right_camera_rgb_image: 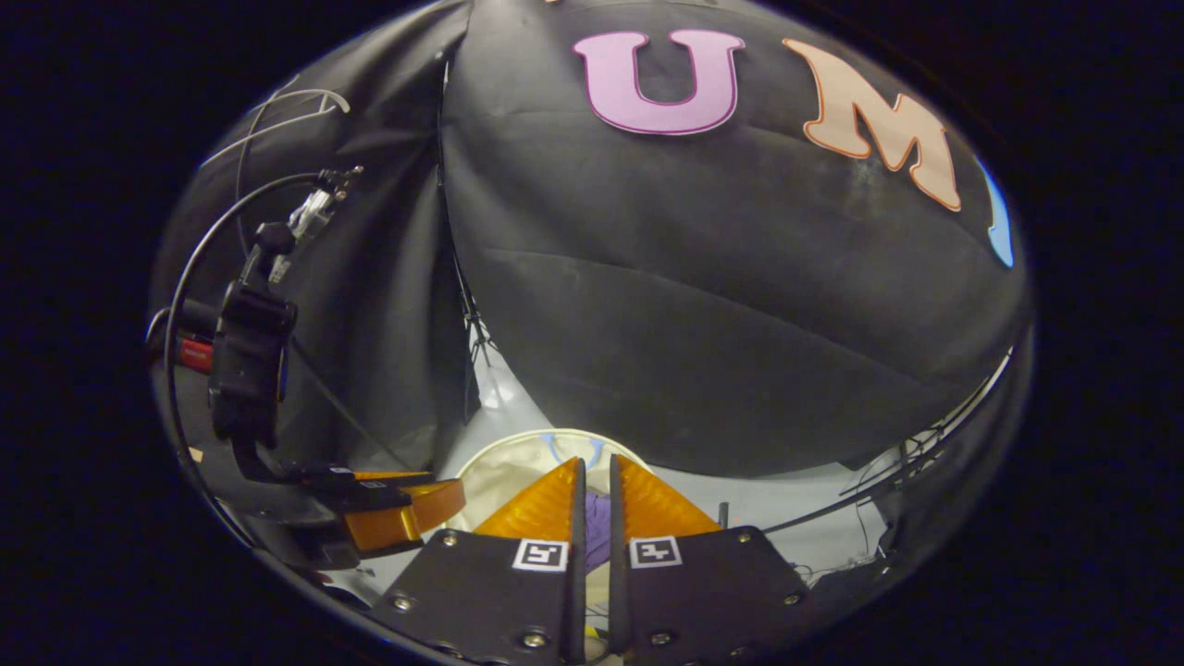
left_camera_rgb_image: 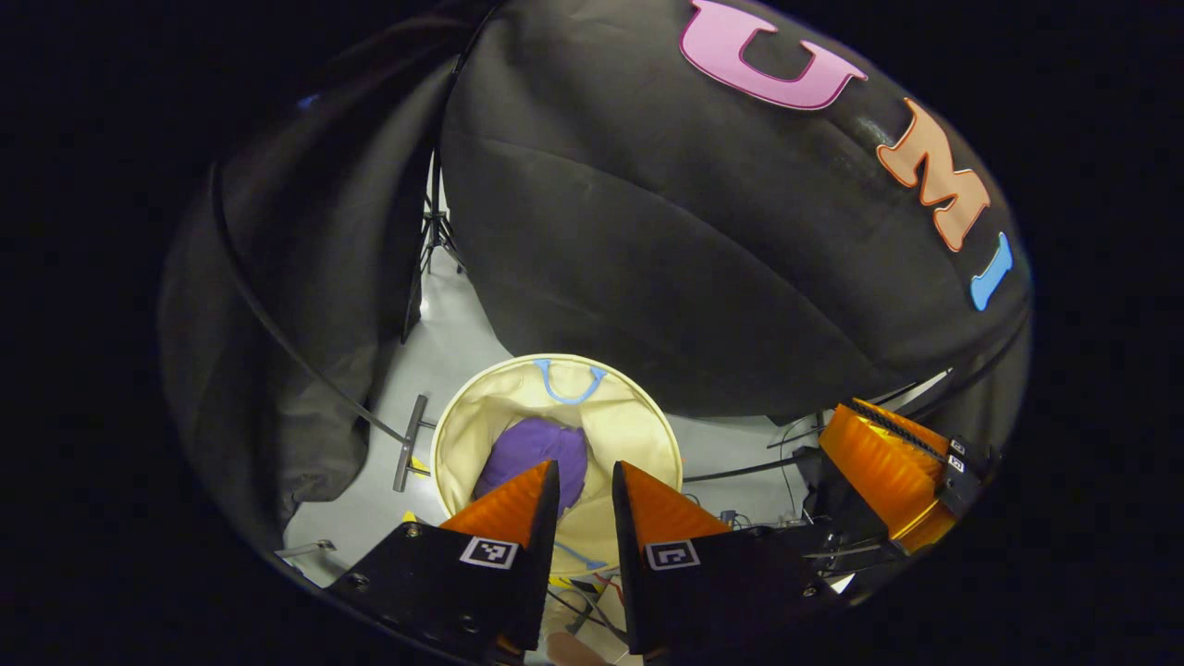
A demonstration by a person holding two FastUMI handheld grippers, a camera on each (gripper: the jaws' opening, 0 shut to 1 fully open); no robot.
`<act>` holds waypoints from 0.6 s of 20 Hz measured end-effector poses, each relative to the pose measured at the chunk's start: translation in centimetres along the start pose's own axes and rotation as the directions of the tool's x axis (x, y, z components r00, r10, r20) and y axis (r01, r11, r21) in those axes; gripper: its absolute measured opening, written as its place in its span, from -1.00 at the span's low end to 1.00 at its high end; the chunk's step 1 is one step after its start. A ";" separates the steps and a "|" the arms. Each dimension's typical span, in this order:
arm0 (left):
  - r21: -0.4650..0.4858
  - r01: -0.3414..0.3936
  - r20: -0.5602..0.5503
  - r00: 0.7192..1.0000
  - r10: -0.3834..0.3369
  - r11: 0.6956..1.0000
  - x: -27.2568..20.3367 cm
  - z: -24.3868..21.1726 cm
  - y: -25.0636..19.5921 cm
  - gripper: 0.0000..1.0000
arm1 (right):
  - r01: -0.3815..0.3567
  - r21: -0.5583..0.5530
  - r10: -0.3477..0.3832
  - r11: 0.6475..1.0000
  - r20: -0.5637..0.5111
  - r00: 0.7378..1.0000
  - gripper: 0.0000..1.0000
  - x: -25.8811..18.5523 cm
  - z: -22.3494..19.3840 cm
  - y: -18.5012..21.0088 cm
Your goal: Grasp the clothes on the hanger with both hands and then place them into the laundry hamper below.
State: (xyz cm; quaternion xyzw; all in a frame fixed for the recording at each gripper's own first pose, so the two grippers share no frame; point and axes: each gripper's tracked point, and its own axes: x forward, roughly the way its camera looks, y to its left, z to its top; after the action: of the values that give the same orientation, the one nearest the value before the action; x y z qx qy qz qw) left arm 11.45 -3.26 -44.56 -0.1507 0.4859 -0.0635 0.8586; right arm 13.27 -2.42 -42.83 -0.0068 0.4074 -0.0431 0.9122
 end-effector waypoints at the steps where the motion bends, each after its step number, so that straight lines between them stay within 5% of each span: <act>1: 0.004 0.001 -0.001 1.000 -0.001 1.000 0.1 -0.2 0.0 -0.28 | 0.001 0.001 -0.001 1.000 0.001 1.000 -0.80 -0.2 0.1 0.0; 12: 0.066 0.033 0.103 0.994 -0.040 0.997 -3.7 2.6 -2.4 -0.27 | 0.018 0.017 -0.019 1.000 0.061 0.998 -0.79 -3.2 1.4 -1.1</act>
State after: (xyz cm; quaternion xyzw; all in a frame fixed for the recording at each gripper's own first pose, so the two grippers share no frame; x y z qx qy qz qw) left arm 11.88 -4.07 -39.51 -0.1349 0.4352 -0.0870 0.8859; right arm 12.13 -3.24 -39.46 -0.0043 0.3790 -0.0546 0.9238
